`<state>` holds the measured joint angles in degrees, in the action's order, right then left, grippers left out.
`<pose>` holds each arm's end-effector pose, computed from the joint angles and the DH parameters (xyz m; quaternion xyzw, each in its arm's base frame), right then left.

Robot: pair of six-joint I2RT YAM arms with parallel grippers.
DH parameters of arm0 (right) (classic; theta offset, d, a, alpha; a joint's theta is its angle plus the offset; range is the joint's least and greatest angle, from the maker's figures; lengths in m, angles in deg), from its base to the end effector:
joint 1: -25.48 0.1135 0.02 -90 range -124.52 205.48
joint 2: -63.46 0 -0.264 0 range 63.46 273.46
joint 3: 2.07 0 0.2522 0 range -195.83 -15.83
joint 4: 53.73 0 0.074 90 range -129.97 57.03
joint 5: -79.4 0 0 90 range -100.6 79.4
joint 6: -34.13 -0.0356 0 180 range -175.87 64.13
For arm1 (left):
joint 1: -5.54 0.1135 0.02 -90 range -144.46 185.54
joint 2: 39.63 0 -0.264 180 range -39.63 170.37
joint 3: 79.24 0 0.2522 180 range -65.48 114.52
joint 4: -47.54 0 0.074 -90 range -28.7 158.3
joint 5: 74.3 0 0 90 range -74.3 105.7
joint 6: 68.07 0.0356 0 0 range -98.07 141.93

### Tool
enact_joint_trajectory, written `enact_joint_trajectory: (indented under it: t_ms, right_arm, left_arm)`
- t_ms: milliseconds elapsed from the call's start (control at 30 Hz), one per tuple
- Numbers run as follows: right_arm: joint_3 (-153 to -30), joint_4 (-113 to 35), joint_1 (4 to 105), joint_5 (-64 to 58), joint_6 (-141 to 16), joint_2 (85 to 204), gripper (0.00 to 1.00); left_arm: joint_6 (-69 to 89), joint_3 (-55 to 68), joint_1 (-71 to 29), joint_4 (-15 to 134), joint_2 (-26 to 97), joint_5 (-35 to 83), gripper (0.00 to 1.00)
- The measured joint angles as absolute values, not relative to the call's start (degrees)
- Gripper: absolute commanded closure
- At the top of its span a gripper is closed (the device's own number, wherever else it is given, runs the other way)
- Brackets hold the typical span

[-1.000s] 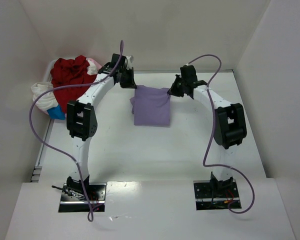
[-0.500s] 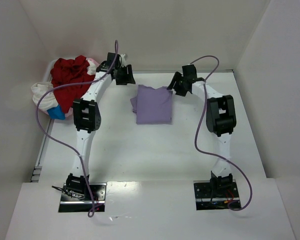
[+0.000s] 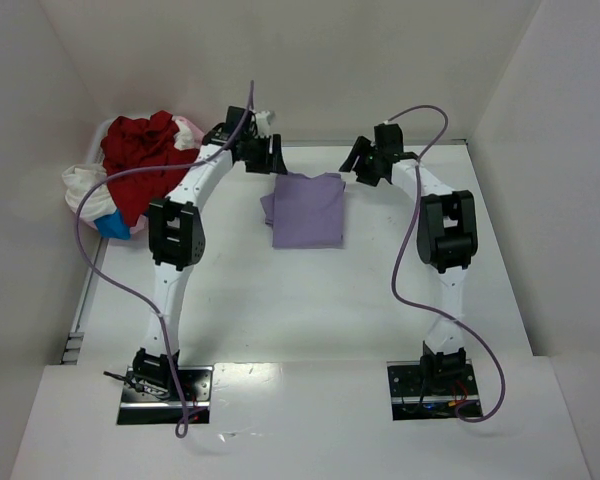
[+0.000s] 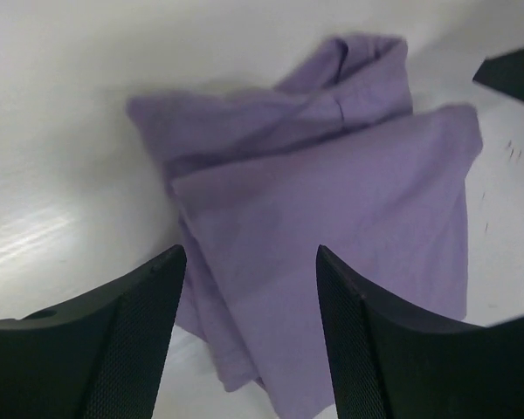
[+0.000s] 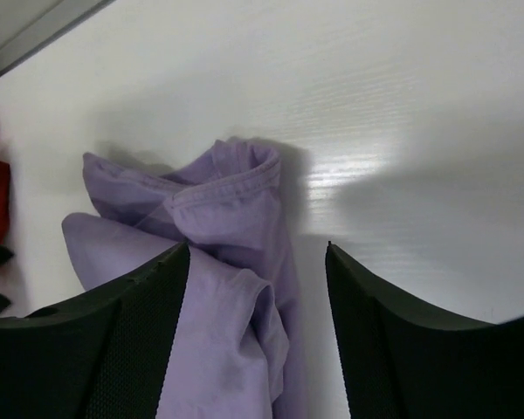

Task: Fold and stack the t-shirts
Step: Fold the long partially folded tshirt into a neat square

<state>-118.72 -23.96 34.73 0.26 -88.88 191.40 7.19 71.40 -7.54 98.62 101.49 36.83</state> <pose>0.5041 0.0889 0.2008 0.1482 0.8948 0.2290 0.3536 0.5372 -0.1380 0.2498 0.0622 0.8975 -0.2593 0.3513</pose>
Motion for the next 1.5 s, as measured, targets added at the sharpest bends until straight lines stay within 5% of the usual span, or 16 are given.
enact_joint_trajectory:
  t_ms: [200, 333, 500, 733, 867, 967, 1033, 1200, 1500]
  right_arm:
    - [-116.29, -24.7, 34.73, 2.62, -88.99, 191.05, 0.38]
    - [-116.25, -25.05, 34.73, 3.99, -89.01, 191.05, 0.54]
    - [-116.47, -25.4, 35.02, 5.15, -89.23, 191.33, 0.75]
    - [-121.26, -25.21, 35.24, 6.48, -89.34, 194.7, 0.8]
    - [-123.03, -24.51, 35.35, 6.68, -89.19, 196.27, 0.88]
    - [-125.01, -23.26, 35.46, 6.79, -89.06, 197.19, 0.88]
    - [-126.65, -22.3, 35.52, 6.62, -88.92, 197.76, 0.8]
    - [-128.36, -20.99, 35.63, 4.56, -87.85, 197.82, 0.67]
    - [-124.23, -18.91, 35.61, 2.07, -87.2, 194.11, 0.53]
  left_arm:
    - [8.1, 59.62, -9.18, 95.08, 100.31, 39.06, 0.3]
    - [8.08, 58.11, -8.56, 94.32, 100.33, 38.9, 0.32]
    - [7.69, 58.16, -8.13, 92.02, 100.33, 38.47, 0.49]
    - [6.66, 64.41, -8.06, 91.41, 102.93, 39.14, 0.51]
    - [6.53, 69.37, -8.06, 91.87, 105.42, 39.6, 0.68]
    - [6.57, 74.07, -8.06, 93.62, 107.8, 39.78, 0.74]
    - [6.57, 77.22, -8.06, 94.71, 109.6, 39.82, 0.74]
    - [6.6, 79.47, -8.06, 96.96, 110.75, 39.52, 0.51]
    - [7.12, 75.56, -8.06, 97.68, 109.11, 37.11, 0.37]
